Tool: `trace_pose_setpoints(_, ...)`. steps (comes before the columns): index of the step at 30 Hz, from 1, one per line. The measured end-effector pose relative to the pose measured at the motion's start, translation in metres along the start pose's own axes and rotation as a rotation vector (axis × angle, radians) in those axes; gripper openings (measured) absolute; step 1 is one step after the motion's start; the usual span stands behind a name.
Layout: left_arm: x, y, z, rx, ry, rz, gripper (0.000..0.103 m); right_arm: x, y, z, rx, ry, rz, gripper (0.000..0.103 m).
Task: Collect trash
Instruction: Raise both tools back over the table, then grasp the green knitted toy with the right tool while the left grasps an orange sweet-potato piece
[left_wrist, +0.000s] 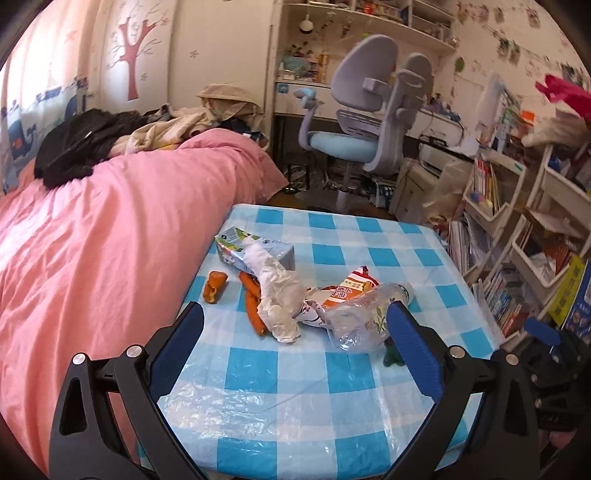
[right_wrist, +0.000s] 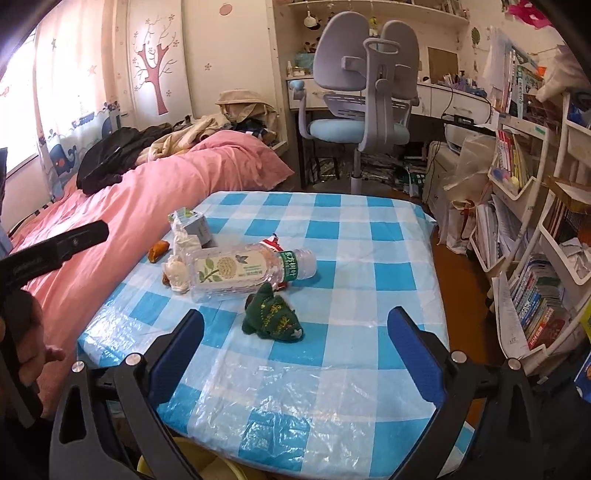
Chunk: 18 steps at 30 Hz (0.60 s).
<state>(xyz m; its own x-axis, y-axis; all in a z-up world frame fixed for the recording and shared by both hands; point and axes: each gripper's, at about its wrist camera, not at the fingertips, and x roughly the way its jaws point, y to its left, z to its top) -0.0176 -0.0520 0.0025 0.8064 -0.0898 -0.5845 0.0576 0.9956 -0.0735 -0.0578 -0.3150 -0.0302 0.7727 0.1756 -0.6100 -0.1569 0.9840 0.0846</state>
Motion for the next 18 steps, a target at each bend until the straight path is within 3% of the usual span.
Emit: trace_pose_setpoints(18,0.0075,0.0029,-0.0013,-0.009,0.032,0.007,0.096,0.0049,-0.0058,0.0013,-0.012,0.019,-0.016,0.095)
